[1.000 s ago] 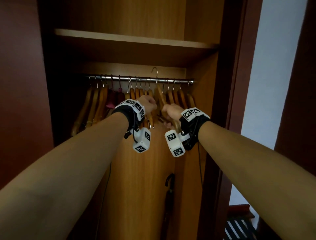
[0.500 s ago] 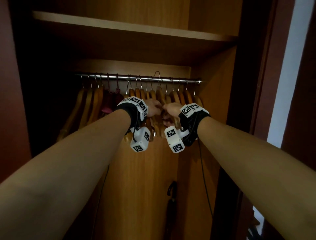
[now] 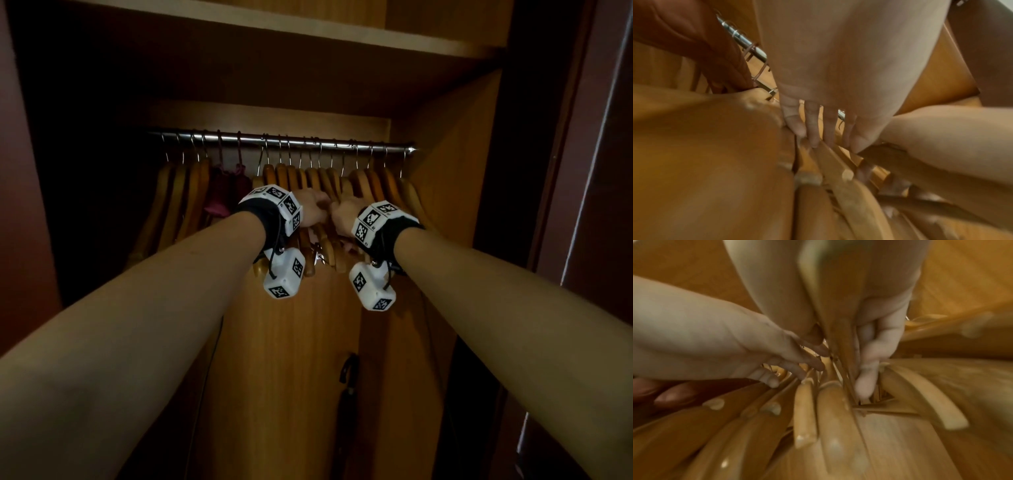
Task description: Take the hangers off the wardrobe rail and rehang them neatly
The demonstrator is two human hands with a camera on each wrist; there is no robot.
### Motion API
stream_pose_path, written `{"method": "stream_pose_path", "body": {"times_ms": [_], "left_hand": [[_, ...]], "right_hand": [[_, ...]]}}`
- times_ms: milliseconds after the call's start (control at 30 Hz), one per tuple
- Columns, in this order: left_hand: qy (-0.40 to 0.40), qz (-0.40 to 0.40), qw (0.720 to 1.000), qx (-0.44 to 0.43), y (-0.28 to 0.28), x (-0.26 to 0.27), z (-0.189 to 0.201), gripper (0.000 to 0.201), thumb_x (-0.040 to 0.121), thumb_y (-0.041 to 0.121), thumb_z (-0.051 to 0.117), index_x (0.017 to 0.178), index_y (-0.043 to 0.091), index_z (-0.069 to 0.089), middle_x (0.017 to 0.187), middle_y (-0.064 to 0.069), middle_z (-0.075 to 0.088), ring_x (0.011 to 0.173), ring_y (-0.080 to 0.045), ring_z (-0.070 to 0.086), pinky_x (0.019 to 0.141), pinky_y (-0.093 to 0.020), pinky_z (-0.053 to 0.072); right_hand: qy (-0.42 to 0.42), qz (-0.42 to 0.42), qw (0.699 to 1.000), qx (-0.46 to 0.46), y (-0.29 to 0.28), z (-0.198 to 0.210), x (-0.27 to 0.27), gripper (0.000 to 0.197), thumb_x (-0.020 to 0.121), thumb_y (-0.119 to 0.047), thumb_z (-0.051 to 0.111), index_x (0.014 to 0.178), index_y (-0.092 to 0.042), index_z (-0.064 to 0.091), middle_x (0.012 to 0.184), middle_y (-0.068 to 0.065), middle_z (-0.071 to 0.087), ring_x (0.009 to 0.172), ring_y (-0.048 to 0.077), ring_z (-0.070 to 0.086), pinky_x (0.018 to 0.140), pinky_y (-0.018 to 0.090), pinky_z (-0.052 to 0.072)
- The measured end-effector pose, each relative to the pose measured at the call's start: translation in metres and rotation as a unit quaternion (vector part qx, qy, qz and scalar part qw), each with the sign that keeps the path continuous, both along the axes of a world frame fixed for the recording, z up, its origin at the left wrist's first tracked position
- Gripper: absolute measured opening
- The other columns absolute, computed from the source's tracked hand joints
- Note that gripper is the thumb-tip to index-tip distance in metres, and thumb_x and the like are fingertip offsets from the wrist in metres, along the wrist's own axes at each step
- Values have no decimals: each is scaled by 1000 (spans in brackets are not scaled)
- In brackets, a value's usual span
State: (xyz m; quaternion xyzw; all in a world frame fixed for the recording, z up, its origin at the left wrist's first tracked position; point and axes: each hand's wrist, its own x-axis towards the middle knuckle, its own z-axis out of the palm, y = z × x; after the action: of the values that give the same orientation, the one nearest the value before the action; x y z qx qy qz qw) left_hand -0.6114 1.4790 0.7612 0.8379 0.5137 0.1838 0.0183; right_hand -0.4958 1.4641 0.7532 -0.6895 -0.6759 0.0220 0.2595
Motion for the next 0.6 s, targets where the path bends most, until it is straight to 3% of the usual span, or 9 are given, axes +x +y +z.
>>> {"method": "stream_pose_path", "body": {"times_ms": [33, 67, 133, 200, 267, 333, 433, 500, 600], "left_hand": [[7, -3, 1000, 6, 0, 0, -2, 49, 95, 26, 53, 142, 24, 44, 145, -6, 44, 128, -25, 45, 95, -29, 37], [15, -7, 1000, 9, 0, 0, -3, 48, 95, 27, 53, 142, 24, 45, 144, -5, 46, 127, -25, 46, 95, -29, 37], [43, -15, 999, 4, 0, 1, -6, 45, 94, 29, 53, 139, 25, 48, 138, -3, 52, 121, -23, 51, 92, -29, 40], [74, -23, 997, -9, 0, 2, -9, 41, 94, 30, 53, 135, 24, 53, 127, -1, 58, 111, -20, 56, 86, -28, 43], [85, -27, 996, -16, -1, 2, -11, 37, 94, 32, 53, 131, 25, 57, 111, 3, 61, 98, -17, 60, 75, -25, 44], [83, -28, 996, -12, -4, 0, -11, 34, 95, 32, 52, 128, 27, 59, 107, 4, 60, 95, -16, 60, 73, -24, 43], [47, -25, 999, -5, -3, -5, -12, 32, 95, 32, 52, 125, 26, 61, 112, 3, 61, 97, -16, 61, 70, -22, 45], [13, -21, 1000, 6, -3, -4, -15, 29, 94, 33, 53, 120, 25, 63, 113, 2, 62, 96, -17, 61, 71, -23, 47], [1, -6, 999, 53, -1, 3, -22, 27, 93, 34, 53, 114, 24, 66, 117, 0, 63, 106, -20, 58, 97, -34, 45]], "right_hand": [[-39, -7, 999, -6, -5, -1, -1, 52, 102, -26, 39, 151, -11, 28, 156, 18, 28, 85, 18, 54, 54, 25, 47], [-82, -8, 997, -6, -10, -2, -1, 47, 102, -25, 42, 146, -9, 37, 150, 22, 37, 97, 23, 58, 62, 29, 50], [-197, -1, 980, -5, -24, -7, 1, 43, 101, -20, 46, 141, -5, 44, 145, 18, 44, 128, 30, 49, 97, 41, 42], [-247, -7, 969, 0, -35, -12, 6, 49, 102, -20, 43, 147, -3, 32, 151, 17, 34, 140, 29, 34, 111, 40, 27], [-271, -19, 962, -3, -41, -16, 10, 56, 104, -31, 39, 152, -12, 19, 156, 11, 24, 143, 30, 25, 114, 40, 22], [-302, -22, 952, -45, -37, -19, 12, 61, 101, -39, 42, 154, -20, 17, 156, 8, 21, 142, 32, 22, 115, 43, 21], [-373, -7, 925, -73, -28, -20, 14, 80, 92, -29, 61, 155, -28, 12, 157, 7, 12, 144, 34, 15, 116, 48, 19], [-362, 7, 930, -57, -23, -24, 16, 82, 93, -29, 60, 155, -26, 7, 160, 6, 6, 146, 34, 10, 117, 48, 15], [-214, 12, 975, -58, -22, -31, 19, 70, 100, -41, 42, 156, -24, 3, 163, 6, 7, 147, 32, 14, 118, 43, 13]]}}
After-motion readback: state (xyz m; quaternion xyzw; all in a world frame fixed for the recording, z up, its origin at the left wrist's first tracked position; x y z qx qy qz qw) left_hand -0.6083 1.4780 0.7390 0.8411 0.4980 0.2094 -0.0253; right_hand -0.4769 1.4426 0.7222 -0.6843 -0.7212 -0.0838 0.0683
